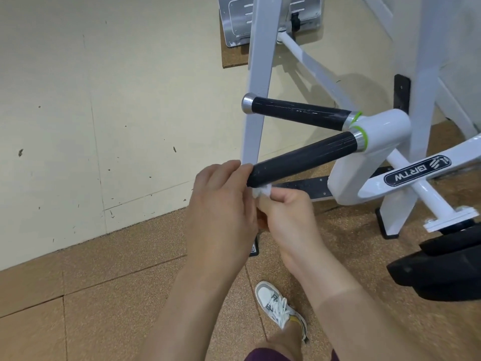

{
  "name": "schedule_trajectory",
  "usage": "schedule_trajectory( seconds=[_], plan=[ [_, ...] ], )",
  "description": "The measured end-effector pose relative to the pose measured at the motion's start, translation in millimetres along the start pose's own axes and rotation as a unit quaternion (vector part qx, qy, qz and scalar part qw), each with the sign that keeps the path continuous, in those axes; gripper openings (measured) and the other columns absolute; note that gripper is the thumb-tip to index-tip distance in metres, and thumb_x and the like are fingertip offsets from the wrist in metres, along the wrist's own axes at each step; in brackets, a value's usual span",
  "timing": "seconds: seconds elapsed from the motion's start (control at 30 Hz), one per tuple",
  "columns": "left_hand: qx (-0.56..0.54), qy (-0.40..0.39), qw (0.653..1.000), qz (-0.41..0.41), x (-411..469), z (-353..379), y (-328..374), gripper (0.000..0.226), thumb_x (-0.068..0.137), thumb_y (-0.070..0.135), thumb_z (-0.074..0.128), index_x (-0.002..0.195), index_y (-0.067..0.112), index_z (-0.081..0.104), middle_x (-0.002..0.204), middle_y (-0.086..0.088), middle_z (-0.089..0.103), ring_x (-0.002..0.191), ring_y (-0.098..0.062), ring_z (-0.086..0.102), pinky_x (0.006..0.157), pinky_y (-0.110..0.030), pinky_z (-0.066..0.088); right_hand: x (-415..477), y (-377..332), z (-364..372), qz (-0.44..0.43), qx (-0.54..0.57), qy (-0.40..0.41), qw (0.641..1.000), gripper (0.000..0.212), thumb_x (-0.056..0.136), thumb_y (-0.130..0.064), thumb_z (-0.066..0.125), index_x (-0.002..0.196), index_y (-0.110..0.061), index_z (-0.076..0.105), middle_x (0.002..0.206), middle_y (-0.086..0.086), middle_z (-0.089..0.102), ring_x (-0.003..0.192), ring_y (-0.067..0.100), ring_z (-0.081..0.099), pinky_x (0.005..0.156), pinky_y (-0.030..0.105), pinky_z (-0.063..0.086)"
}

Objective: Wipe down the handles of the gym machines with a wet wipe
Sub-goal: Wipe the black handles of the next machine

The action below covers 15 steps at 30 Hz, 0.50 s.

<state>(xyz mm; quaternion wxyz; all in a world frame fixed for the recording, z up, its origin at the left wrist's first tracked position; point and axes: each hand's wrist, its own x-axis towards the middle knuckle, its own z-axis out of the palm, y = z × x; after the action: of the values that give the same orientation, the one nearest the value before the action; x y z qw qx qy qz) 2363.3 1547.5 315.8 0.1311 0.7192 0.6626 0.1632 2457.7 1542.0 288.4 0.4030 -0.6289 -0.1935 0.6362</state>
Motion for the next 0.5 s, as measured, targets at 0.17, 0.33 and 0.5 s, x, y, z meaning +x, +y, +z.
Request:
schedule_trajectory(
  seconds=[0.17,0.33,0.5],
  plan=[
    [0.032,0.030,0.999,0.008,-1.8,1.3,12.2,0.025,0.084,0.013,0.065,0.108,0.017,0.068,0.112,-0.007,0.061,0.103,-0.028,0.048,0.072,-0.033,0.043,8.9,-12.1,-29.4,0.018,0.075,0.031,0.997,0.020,0.093,0.000,0.051,0.085,-0.001,0.069,0.070,0.012,0.063,0.054,0.010,0.055,0.050,0.018,0.049],
    [0.016,0.037,0.999,0.021,-0.7,8.5,22.5,0.016,0.081,0.014,0.071,0.096,0.018,0.069,0.091,-0.006,0.058,0.083,-0.025,0.050,0.061,-0.028,0.034,8.8,-4.7,-22.4,-0.001,-0.015,-0.050,0.999,0.020,0.093,-0.007,0.054,0.087,-0.003,0.073,0.082,0.024,0.068,0.069,0.023,0.060,0.062,0.033,0.052],
    [0.013,0.026,0.999,0.040,1.6,10.7,28.8,0.019,0.080,0.013,0.072,0.098,0.016,0.070,0.088,-0.004,0.060,0.079,-0.025,0.054,0.057,-0.029,0.038,20.4,-15.1,-53.6,0.001,0.067,0.044,0.997,0.023,0.095,-0.001,0.048,0.085,-0.002,0.069,0.071,0.011,0.065,0.056,0.010,0.058,0.054,0.019,0.051]
  ],
)
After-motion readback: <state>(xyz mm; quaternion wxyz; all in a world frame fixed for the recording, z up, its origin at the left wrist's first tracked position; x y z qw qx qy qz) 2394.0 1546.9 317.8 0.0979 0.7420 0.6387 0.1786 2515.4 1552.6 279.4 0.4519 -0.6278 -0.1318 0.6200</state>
